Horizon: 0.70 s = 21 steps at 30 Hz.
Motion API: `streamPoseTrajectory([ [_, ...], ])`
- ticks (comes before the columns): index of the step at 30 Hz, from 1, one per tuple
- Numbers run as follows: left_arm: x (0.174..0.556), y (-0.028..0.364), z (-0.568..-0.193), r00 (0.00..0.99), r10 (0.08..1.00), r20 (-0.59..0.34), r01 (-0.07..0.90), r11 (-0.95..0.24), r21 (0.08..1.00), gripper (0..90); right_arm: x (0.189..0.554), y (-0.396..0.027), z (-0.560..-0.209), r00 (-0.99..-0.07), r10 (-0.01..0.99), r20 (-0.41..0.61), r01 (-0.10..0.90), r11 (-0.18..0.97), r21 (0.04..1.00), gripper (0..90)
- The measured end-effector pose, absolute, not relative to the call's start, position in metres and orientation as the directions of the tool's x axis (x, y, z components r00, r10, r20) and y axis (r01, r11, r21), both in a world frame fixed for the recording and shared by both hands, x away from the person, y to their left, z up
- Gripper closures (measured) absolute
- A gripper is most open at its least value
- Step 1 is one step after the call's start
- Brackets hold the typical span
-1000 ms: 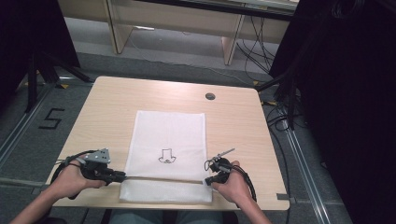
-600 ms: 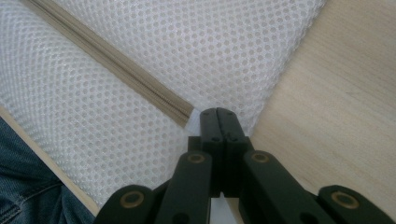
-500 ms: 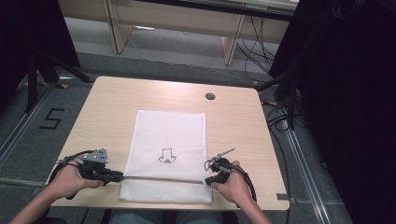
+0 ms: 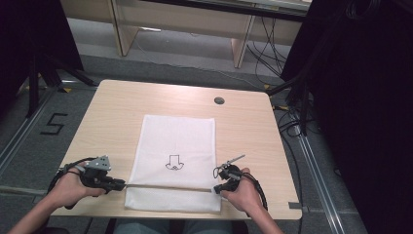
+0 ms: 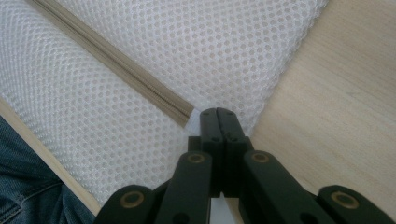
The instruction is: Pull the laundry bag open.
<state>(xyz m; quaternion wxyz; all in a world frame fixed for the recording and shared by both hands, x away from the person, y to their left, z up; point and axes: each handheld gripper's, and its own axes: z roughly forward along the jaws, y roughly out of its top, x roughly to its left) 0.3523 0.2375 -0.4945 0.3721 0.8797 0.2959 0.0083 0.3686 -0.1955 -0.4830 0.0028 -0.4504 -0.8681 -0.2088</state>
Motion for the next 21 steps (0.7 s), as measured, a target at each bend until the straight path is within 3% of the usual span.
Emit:
streamPoseTrajectory([
  [14,0.3517,0.2343,-0.5017,0.819,0.547,-0.174,0.521,-0.582,0.624,81.7,0.3683,-0.1951,-0.4825,-0.6,0.776,0.195,0.78,0.513,0.359,90.0],
  [21,0.3511,0.2356,-0.5008,0.813,0.56,-0.16,0.513,-0.559,0.651,81.1,0.3687,-0.1956,-0.4829,-0.603,0.774,0.193,0.777,0.514,0.364,90.0],
])
